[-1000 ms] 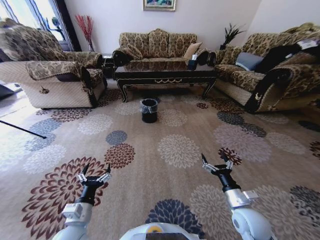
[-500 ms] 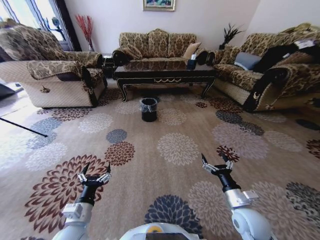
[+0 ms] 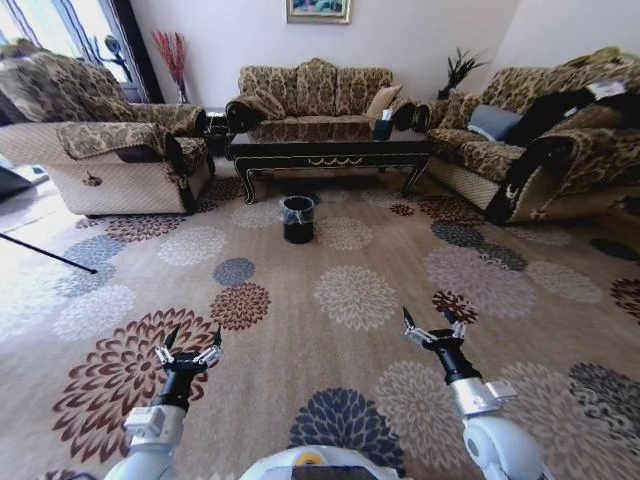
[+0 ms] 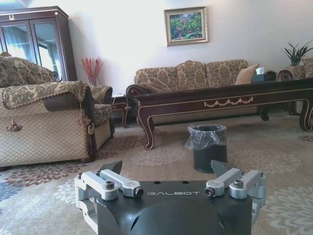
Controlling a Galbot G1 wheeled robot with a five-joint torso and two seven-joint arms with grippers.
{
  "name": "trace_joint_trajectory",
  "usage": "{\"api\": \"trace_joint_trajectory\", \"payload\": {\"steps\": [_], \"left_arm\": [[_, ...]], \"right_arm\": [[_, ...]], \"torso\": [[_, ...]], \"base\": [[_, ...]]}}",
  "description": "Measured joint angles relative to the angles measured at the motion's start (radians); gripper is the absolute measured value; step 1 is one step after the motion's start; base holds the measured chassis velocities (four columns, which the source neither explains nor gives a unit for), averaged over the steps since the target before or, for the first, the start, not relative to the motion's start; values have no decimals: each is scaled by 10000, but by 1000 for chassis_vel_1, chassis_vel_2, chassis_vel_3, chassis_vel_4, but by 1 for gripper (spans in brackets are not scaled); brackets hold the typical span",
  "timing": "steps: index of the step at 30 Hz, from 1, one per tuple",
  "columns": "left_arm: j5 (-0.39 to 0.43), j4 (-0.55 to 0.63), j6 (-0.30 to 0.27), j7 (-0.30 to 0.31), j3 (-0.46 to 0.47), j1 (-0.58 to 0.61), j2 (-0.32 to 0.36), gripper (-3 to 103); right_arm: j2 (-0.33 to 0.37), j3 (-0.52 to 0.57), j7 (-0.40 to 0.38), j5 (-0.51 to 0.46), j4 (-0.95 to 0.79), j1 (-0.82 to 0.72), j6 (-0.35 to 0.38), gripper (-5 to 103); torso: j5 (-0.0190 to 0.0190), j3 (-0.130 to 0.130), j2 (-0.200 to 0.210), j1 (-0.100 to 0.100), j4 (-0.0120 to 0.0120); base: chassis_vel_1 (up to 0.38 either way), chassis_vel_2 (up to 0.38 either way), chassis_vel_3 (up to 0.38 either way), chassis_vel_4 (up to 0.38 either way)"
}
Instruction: Move to the front of the table and pick up the trash from the floor, then place it into the trash bin.
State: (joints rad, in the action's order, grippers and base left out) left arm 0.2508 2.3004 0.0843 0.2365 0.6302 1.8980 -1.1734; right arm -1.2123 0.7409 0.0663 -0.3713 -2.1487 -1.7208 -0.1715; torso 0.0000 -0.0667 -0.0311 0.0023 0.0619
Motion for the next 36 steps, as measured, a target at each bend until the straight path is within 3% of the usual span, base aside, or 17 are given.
{"api": "trace_joint_trajectory", "payload": {"steps": [26,36], "left_arm": [[0,0,0,0,0,0,0,100],[0,0,0,0,0,0,0,100]], "right_arm": [[0,0,0,0,0,0,0,100],[0,0,0,0,0,0,0,100]], "torso": [[0,-967,-1106,145,0],[0,-1204,-1444,245,-1]], "base": [[0,0,0,0],[0,0,0,0]]}}
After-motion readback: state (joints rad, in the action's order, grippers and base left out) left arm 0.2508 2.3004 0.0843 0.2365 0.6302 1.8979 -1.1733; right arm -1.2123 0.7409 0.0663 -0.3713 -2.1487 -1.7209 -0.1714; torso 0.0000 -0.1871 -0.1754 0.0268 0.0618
